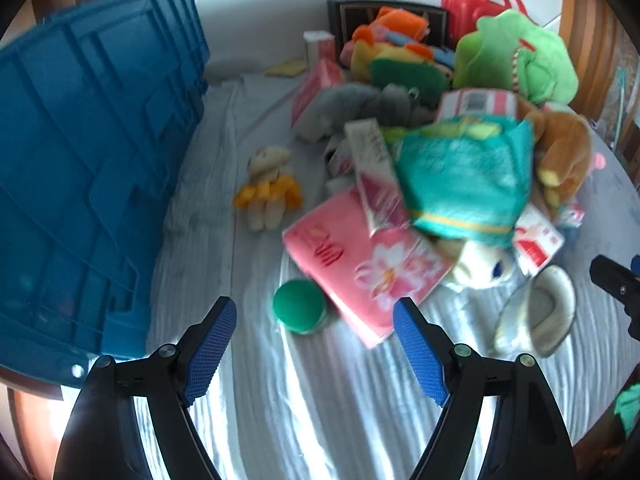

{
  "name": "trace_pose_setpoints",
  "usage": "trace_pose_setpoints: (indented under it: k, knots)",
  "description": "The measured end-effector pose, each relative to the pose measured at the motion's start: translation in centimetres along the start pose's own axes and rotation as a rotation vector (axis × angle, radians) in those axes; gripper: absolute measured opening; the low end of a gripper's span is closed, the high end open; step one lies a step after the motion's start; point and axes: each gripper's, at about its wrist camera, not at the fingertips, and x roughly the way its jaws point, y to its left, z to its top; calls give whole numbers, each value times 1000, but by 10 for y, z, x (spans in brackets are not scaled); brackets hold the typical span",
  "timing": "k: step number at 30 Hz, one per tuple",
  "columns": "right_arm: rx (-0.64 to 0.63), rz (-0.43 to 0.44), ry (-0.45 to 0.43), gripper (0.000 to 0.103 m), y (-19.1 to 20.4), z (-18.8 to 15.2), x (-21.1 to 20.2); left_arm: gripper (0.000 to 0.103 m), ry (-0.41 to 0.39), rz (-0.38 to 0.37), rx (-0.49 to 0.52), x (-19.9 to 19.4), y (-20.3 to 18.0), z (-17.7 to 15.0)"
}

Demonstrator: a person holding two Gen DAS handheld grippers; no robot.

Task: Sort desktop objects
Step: 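Move both open tools back from the bin toward the toy pile, then grasp the green round lid with the left tool while the right tool grasps the tape roll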

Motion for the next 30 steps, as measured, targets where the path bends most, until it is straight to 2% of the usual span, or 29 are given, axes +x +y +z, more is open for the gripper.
trace_pose_setpoints:
  k: [5,11,19,22,25,27,28,29,30]
  knots:
    - [73,-7,52,103,13,-29,26,81,31,-27,19,27,13,-20]
    - [118,-50,63,103,35,-47,37,81,30,-78,65,43,18,-25]
    - [195,-108,61,103,48,-55,58,81,37,-129,105,67,22,-23]
    - [213,-119,59,103,49,-55,63,78,40,-133,115,71,21,-24]
    - [227,-123,52,103,48,-54,67,70,39,-158,116,74,20,-26]
    - [231,-114,50,103,47,-54,71,61,32,-181,123,73,17,-27]
    - [229,-112,54,103,48,-54,73,52,28,-192,128,72,16,-28]
    - [226,-111,59,101,50,-54,75,43,25,-201,134,71,13,-30]
    - [222,-113,65,90,51,-54,77,41,22,-200,138,70,11,-31]
